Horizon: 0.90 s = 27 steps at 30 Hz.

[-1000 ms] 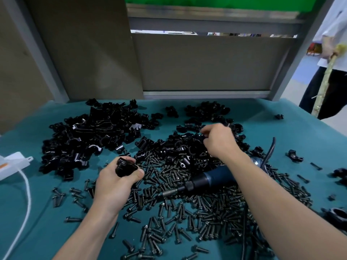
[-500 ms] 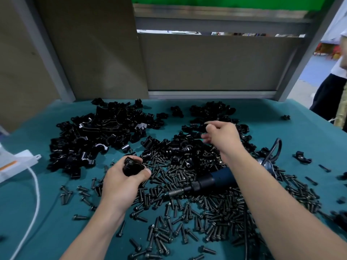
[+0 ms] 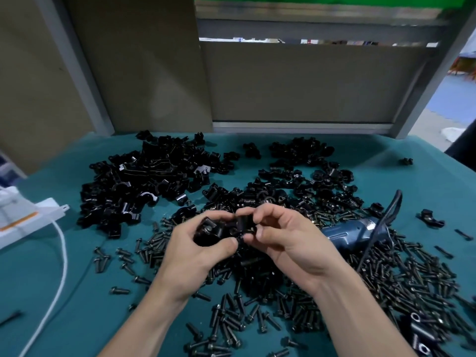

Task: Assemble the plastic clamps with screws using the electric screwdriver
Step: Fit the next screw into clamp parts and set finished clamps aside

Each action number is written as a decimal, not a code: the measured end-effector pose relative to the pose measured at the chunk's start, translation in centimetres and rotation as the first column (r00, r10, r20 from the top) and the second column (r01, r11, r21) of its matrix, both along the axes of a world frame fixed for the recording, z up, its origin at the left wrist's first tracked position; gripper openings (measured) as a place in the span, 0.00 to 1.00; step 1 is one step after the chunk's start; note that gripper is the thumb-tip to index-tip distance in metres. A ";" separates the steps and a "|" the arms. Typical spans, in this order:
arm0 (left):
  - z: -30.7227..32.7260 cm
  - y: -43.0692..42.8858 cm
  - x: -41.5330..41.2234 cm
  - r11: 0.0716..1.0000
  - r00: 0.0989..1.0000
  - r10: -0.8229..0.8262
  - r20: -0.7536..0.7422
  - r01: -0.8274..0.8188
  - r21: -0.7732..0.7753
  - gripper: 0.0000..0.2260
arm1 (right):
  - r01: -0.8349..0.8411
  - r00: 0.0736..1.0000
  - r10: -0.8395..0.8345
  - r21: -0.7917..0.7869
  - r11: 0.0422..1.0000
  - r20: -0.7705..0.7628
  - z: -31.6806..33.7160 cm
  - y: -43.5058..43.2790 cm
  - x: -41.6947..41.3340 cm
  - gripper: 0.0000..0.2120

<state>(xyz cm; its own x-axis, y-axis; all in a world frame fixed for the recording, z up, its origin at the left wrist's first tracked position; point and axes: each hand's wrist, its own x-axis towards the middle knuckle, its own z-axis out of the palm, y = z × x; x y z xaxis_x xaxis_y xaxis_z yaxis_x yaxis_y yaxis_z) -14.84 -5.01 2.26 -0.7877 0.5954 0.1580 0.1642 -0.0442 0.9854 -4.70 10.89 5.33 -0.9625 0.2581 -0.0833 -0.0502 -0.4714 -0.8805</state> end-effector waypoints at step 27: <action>0.0 -0.1 -0.3 0.968 0.896 -0.004 0.444 -0.108 0.225 0.11 | 0.075 0.997 -0.075 0.003 0.997 -0.015 -0.7 -1.3 -0.2 0.17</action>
<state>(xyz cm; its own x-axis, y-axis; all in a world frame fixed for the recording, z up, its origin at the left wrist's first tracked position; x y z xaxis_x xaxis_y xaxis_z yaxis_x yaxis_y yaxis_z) -15.18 -5.07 2.30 -0.8379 0.5401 -0.0787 -0.2728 -0.2894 0.9175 -4.90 9.59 4.64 -0.9415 0.3301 -0.0684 -0.0983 -0.4628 -0.8810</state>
